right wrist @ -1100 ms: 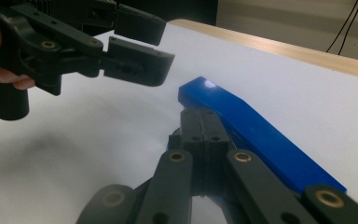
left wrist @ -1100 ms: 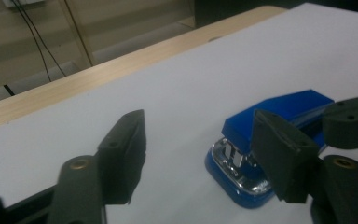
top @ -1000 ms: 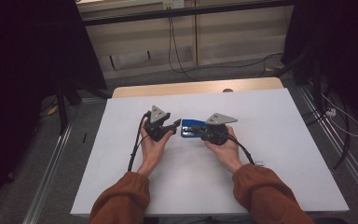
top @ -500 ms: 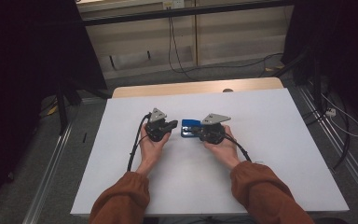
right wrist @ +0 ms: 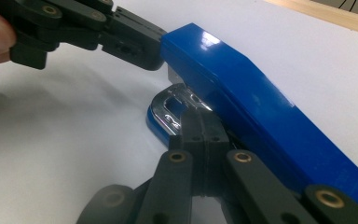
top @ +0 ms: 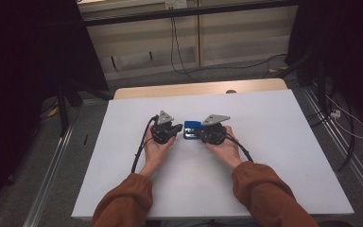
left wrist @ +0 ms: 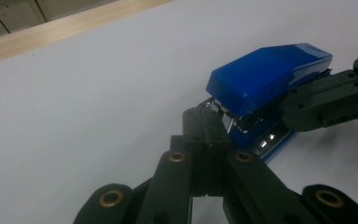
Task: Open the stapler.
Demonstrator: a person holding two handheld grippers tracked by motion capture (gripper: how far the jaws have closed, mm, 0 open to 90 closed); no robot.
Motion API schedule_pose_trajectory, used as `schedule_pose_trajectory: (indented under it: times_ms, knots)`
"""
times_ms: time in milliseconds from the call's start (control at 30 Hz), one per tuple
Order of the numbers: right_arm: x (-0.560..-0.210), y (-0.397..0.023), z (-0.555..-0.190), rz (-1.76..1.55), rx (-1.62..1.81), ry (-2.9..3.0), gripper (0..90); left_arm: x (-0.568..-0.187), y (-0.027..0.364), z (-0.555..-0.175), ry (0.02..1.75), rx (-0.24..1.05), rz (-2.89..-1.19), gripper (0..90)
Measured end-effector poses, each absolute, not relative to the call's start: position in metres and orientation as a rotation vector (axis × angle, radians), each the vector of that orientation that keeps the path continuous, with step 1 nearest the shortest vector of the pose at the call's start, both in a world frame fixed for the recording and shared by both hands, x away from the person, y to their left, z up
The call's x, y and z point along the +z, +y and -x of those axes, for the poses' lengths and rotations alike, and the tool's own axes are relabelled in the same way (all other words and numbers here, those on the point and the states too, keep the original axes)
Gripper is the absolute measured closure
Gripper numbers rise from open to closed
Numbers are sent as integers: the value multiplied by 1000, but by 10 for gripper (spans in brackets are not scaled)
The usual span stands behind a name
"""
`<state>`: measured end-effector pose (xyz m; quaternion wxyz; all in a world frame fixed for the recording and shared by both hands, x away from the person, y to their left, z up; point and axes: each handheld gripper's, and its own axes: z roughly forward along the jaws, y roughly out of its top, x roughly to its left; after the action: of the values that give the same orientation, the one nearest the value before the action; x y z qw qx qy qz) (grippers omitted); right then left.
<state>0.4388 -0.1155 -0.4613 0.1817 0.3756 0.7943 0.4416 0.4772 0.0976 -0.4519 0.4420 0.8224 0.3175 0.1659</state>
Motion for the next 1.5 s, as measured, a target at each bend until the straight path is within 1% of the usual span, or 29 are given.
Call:
schedule_pose_trajectory:
  times_ms: [167, 300, 733, 833, 933, 1500]
  knots:
    - [-463, -116, -441, -1081, 1191, 2265, 900, -450, 95, -481, 815, 415, -2034, 900]
    - [-463, -115, -440, -1070, 1182, 2265, 900, -452, 93, -480, 798, 395, -2056, 900]
    - [-463, -116, -441, -1081, 1191, 2271, 900, -452, 91, -475, 739, 415, -2106, 900]
    - [-463, -116, -441, -1081, 1192, 2271, 900, -449, 92, -474, 733, 416, -2093, 900]
    - [-463, -116, -441, -1085, 1194, 2270, 900, -445, 93, -474, 745, 386, -2077, 900]
    - [-463, -116, -441, -1083, 1189, 2268, 900, -440, 91, -472, 755, 389, -2025, 900]
